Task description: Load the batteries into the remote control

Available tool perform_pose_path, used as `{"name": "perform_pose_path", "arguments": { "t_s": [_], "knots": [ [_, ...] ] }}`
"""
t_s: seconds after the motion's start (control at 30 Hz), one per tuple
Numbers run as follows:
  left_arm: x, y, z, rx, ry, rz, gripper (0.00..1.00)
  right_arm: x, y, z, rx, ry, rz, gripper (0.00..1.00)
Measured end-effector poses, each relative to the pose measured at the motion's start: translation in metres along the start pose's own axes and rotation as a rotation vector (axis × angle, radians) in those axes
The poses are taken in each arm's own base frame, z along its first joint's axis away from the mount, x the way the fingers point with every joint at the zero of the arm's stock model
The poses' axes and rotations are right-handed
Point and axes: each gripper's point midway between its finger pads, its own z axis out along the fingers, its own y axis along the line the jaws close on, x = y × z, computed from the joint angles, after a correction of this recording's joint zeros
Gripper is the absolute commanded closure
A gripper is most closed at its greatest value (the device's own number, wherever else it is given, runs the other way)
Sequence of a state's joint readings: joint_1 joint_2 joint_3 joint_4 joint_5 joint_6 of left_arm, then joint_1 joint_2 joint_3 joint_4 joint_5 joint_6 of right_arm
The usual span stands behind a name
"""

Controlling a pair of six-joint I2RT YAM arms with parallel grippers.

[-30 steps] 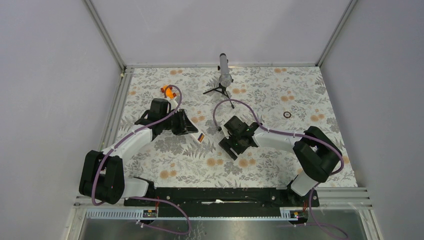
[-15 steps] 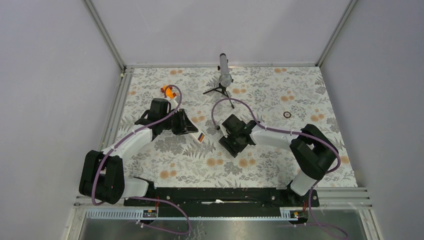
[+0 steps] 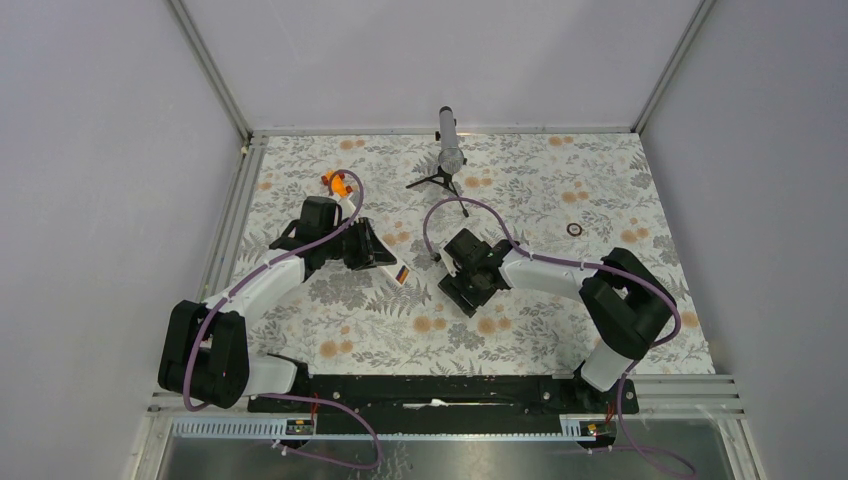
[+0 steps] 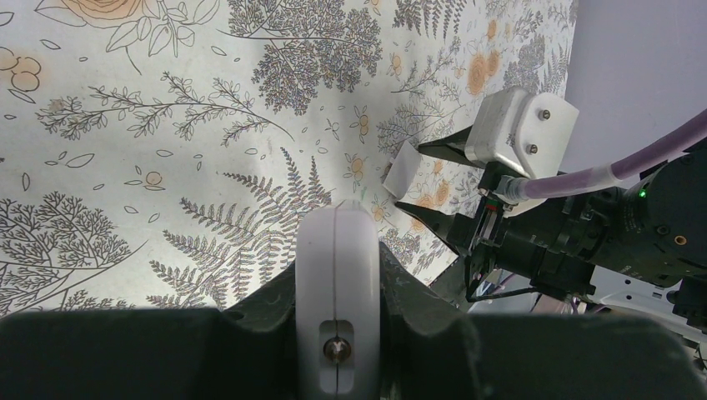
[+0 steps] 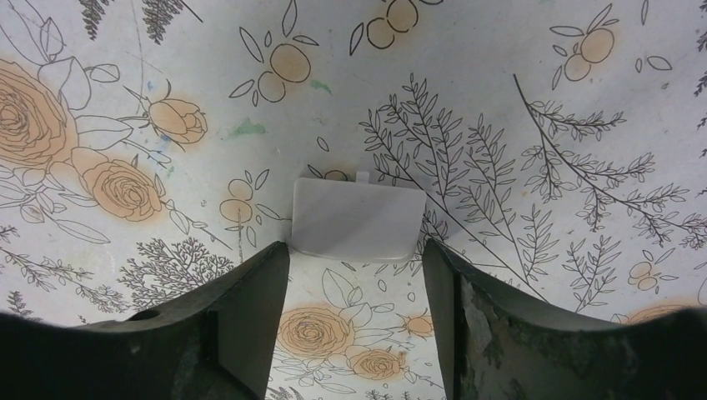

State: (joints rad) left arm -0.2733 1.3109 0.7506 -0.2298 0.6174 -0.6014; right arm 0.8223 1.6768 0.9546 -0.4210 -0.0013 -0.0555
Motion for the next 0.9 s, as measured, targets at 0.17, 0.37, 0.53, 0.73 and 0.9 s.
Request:
{"name": "perform_pose_path", "arguments": {
  "t_s": [0.17, 0.37, 0.53, 0.73, 0.9],
  "knots": [
    [0.0, 0.0, 0.0, 0.0, 0.0, -0.001, 1.0, 0.002, 0.0, -0.001, 0.0, 0.011, 0.001, 0.45],
    [-0.001, -0.001, 0.0, 0.005, -0.005, 0.003, 1.0, 0.002, 0.0, -0.001, -0.002, 0.012, 0.0, 0.48],
    [-0.004, -0.005, 0.001, 0.03, -0.018, 0.008, 1.0, 0.0, 0.001, -0.002, -0.007, 0.004, -0.001, 0.41],
    [-0.006, 0.003, 0.002, -0.004, -0.051, -0.012, 1.0, -0.006, 0.002, -0.009, -0.012, -0.027, -0.003, 0.34],
    [-0.03, 0.013, -0.021, -0.086, -0.194, -0.031, 1.0, -0.021, 0.015, -0.01, -0.072, -0.077, 0.045, 0.31]
  ]
}}
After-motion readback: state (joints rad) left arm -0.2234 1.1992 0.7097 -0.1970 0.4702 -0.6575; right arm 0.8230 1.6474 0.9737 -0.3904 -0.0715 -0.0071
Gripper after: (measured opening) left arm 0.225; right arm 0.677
